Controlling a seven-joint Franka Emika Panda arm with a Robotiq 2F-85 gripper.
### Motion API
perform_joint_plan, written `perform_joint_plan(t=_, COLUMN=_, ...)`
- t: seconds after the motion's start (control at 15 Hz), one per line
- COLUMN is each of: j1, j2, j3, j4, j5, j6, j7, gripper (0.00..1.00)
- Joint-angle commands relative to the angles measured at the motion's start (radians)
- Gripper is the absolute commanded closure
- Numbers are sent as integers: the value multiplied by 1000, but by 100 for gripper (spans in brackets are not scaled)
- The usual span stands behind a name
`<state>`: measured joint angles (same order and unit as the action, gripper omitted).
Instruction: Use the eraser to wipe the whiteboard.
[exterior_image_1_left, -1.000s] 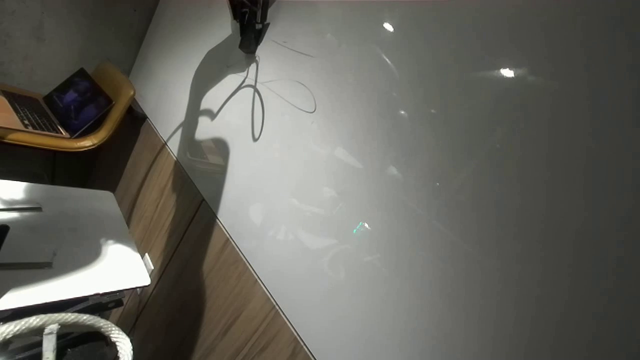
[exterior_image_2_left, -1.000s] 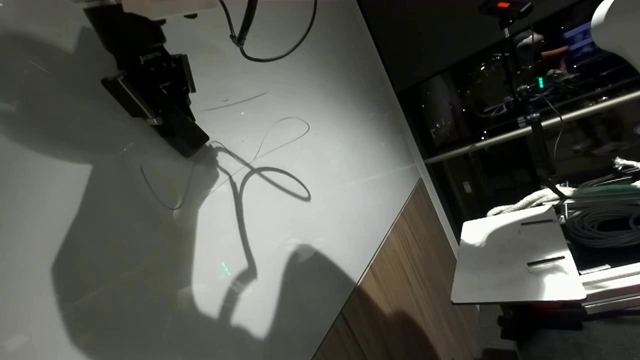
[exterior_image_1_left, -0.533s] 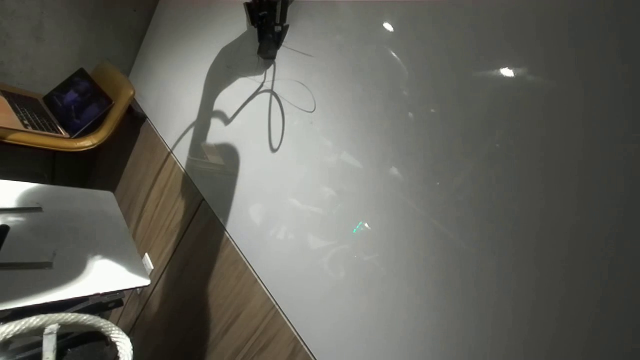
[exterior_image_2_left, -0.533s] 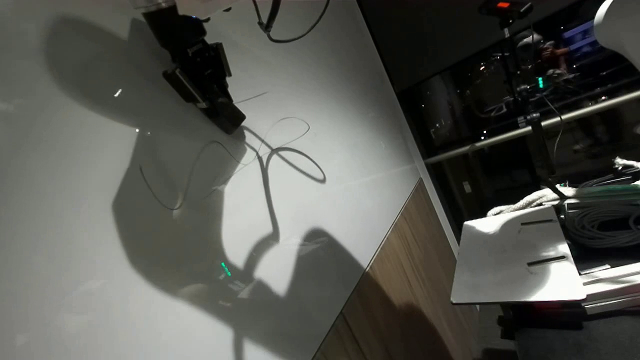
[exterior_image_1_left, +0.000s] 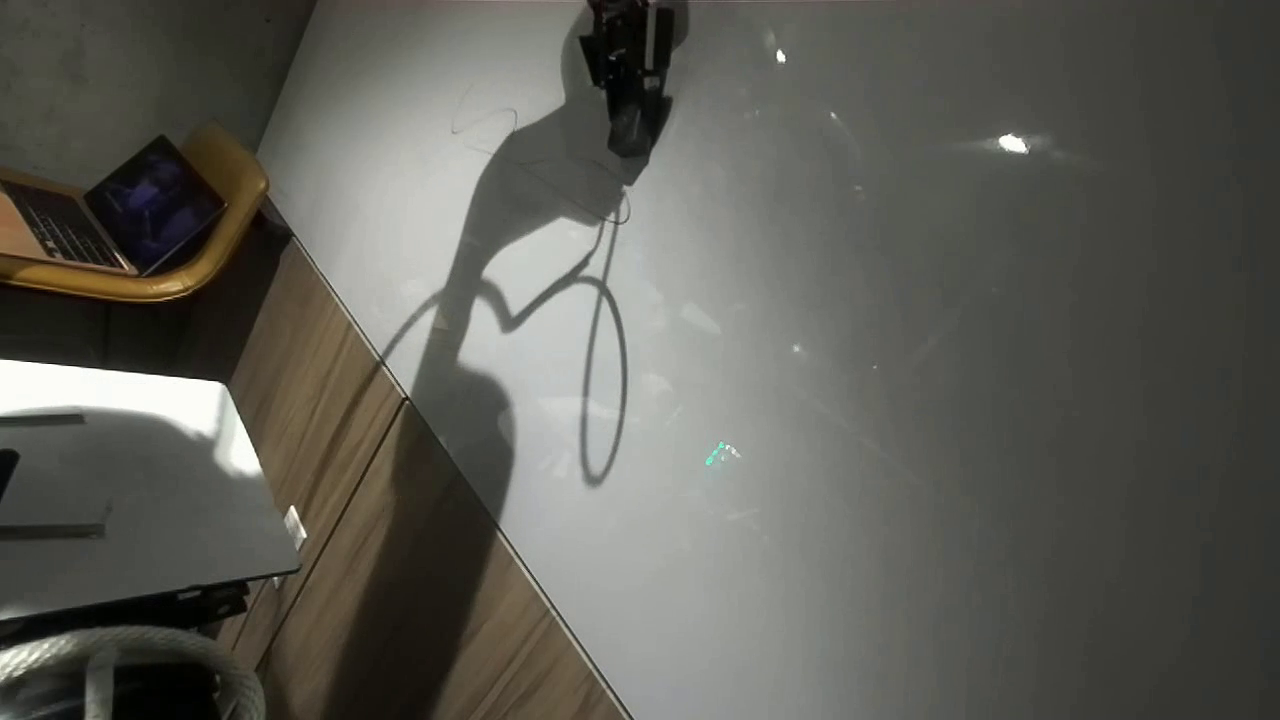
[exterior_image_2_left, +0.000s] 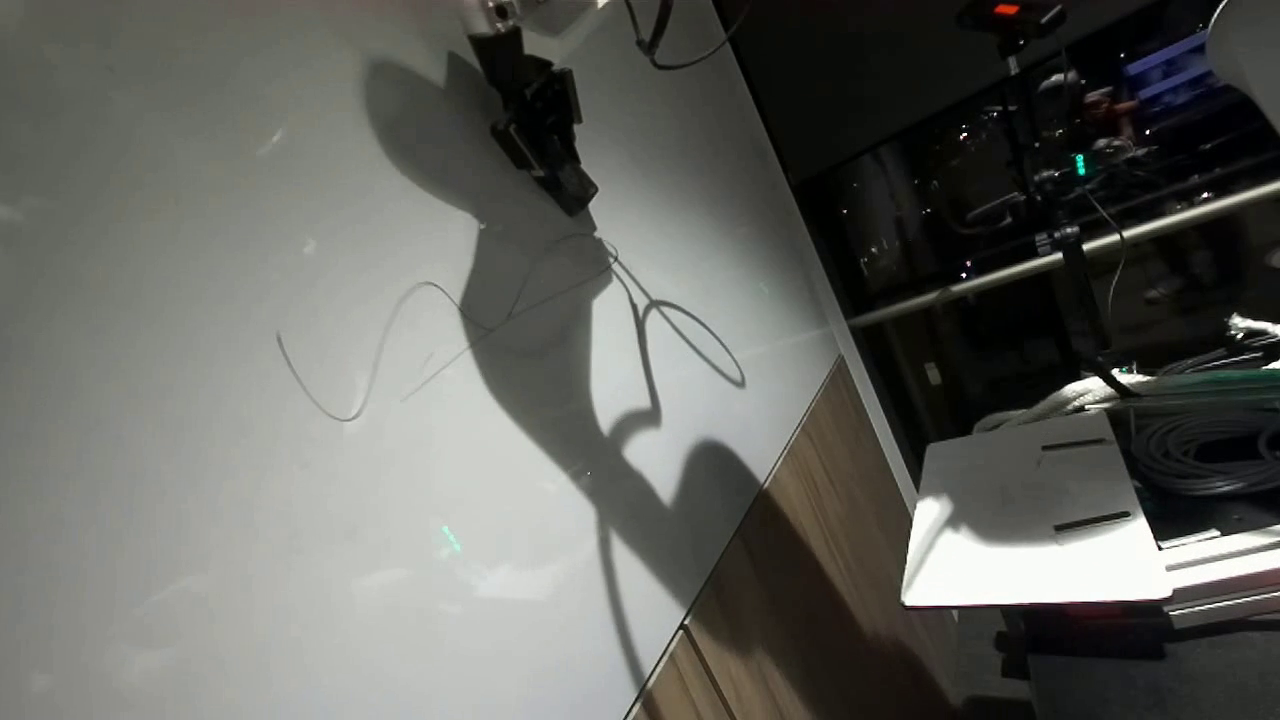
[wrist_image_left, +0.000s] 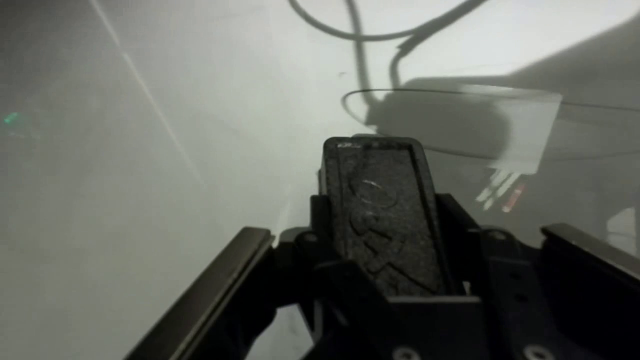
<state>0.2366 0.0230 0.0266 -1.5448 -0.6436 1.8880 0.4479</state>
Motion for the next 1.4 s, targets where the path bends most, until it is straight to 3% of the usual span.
perform_joint_plan(t=0.0, j1=-115, j2=-101, j3=-25, j4=-212, j5=-15, j6=208, j7=30, gripper=71)
perform_joint_plan(t=0.27, j1=-192, j2=-87, j3=-19, j4=-344, j5=-3, j6=372, j7=73, gripper=71)
perform_joint_plan(t=0.53, j1=-189, j2=-35, j3=8, j4=-338, j5=3, j6=425, j7=112, gripper=71)
perform_joint_plan(t=1.33, j1=-38, j2=171, j3=164, j4=41, j5=-27, j6=168, j7=85, gripper=71)
